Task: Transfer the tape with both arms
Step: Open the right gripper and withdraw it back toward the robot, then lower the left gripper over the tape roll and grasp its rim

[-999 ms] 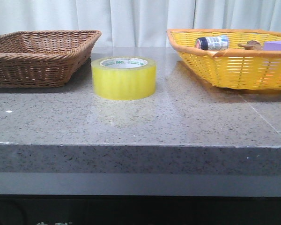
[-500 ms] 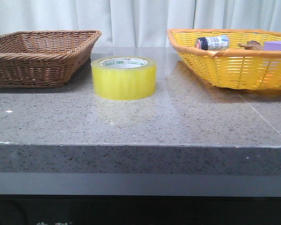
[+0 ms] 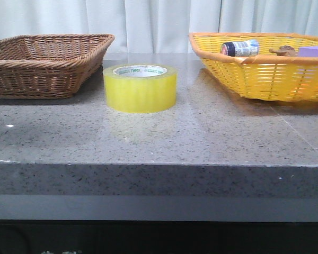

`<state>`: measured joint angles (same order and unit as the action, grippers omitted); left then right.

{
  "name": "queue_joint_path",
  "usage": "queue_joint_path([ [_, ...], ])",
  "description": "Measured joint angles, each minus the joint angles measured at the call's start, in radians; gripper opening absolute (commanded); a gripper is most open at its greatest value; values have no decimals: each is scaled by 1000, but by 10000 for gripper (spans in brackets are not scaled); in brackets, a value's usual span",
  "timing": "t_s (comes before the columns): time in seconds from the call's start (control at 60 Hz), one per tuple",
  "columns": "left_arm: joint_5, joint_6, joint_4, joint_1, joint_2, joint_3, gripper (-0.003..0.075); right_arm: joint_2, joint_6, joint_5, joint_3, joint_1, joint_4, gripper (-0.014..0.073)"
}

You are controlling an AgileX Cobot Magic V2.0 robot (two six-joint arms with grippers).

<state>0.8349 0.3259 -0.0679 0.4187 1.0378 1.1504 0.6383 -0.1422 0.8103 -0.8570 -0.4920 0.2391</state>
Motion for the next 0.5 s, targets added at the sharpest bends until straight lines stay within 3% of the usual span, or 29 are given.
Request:
queue_joint_path([
  [0.5, 274, 306, -67, 0, 386, 361, 565, 0, 0, 2, 0, 0, 0, 381],
])
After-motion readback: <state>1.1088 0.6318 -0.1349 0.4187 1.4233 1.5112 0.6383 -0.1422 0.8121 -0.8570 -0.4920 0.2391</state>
